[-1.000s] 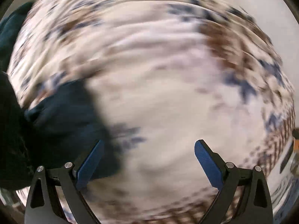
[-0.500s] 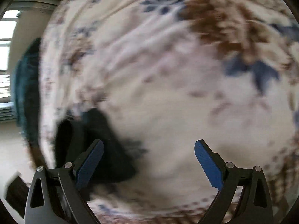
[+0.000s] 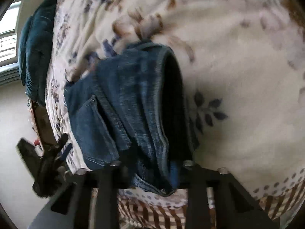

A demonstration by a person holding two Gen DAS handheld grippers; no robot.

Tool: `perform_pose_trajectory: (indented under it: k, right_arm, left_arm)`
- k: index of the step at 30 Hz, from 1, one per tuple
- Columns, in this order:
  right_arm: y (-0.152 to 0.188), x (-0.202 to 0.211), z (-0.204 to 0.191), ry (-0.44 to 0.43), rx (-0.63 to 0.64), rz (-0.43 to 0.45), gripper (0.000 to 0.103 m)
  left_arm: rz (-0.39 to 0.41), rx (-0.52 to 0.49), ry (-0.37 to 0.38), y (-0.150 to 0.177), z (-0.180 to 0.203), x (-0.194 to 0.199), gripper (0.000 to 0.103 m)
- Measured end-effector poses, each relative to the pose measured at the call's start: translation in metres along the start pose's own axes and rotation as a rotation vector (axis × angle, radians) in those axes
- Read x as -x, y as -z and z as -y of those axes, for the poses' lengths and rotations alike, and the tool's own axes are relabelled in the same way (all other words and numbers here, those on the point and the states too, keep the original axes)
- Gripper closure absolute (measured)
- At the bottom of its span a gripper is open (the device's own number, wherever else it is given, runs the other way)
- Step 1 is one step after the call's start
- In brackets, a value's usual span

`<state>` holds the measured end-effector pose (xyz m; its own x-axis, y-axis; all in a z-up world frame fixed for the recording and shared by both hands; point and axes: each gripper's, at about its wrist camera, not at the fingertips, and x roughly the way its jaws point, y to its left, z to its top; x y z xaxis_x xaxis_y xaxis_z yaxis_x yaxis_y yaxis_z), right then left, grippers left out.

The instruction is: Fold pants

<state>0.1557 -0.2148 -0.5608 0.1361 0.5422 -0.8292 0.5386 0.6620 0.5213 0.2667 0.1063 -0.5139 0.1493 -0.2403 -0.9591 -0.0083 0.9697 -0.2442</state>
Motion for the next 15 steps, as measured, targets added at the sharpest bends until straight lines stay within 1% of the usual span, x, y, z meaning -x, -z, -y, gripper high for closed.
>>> perform_pose_trajectory:
  k: [1,2,4,5,6,7,8,9,10,11,12,13,14,15]
  right_arm:
    - [0.001,0.012,-0.007,-0.019,0.019,0.057,0.090]
    - [0.002,0.025,-0.017,0.005,0.061,0.112,0.090]
    - [0.001,0.041,-0.025,0.082,0.116,0.191,0.091]
    - [-0.004,0.040,-0.020,0.151,0.111,0.203,0.091]
    - [-0.012,0.032,-0.013,0.169,0.089,0.181,0.091]
    - [-0.017,0.021,0.000,0.155,0.049,0.119,0.091]
    - [-0.019,0.014,0.007,0.115,0.014,0.069,0.091]
    - [-0.016,0.012,0.017,0.039,-0.041,0.034,0.090]
    - [-0.013,0.012,0.022,-0.005,-0.061,0.028,0.087]
    - [-0.005,0.015,0.025,-0.079,-0.076,0.020,0.081]
    - [0.003,0.017,0.027,-0.123,-0.103,0.009,0.057]
    - [0.011,0.019,0.031,-0.143,-0.126,0.011,0.029]
    - [0.021,0.017,0.036,-0.162,-0.165,0.007,0.019]
    - [0.027,0.011,0.038,-0.173,-0.200,-0.010,0.016]
  left_arm:
    - [-0.026,-0.014,0.000,0.003,-0.001,-0.007,0.004]
    - [-0.037,-0.028,0.007,0.007,-0.001,-0.011,0.004]
    - [-0.059,-0.044,-0.002,0.018,0.001,-0.019,0.004]
    - [-0.068,-0.041,0.007,0.022,0.001,-0.022,0.004]
    - [-0.074,-0.030,0.014,0.025,0.001,-0.021,0.004]
    - [-0.082,-0.017,0.014,0.028,0.001,-0.020,0.004]
    - [-0.085,-0.010,0.014,0.029,0.001,-0.019,0.004]
    - [-0.084,-0.005,0.010,0.030,0.002,-0.015,0.004]
    - [-0.078,0.000,0.012,0.032,0.004,-0.008,0.004]
    - [-0.070,-0.006,0.021,0.034,0.006,-0.002,0.004]
    - [-0.064,-0.011,0.022,0.036,0.008,0.002,0.004]
    - [-0.058,-0.022,0.020,0.040,0.010,0.004,0.004]
    - [-0.059,-0.032,0.022,0.042,0.013,0.005,0.004]
    - [-0.066,-0.042,0.022,0.045,0.015,0.002,0.004]
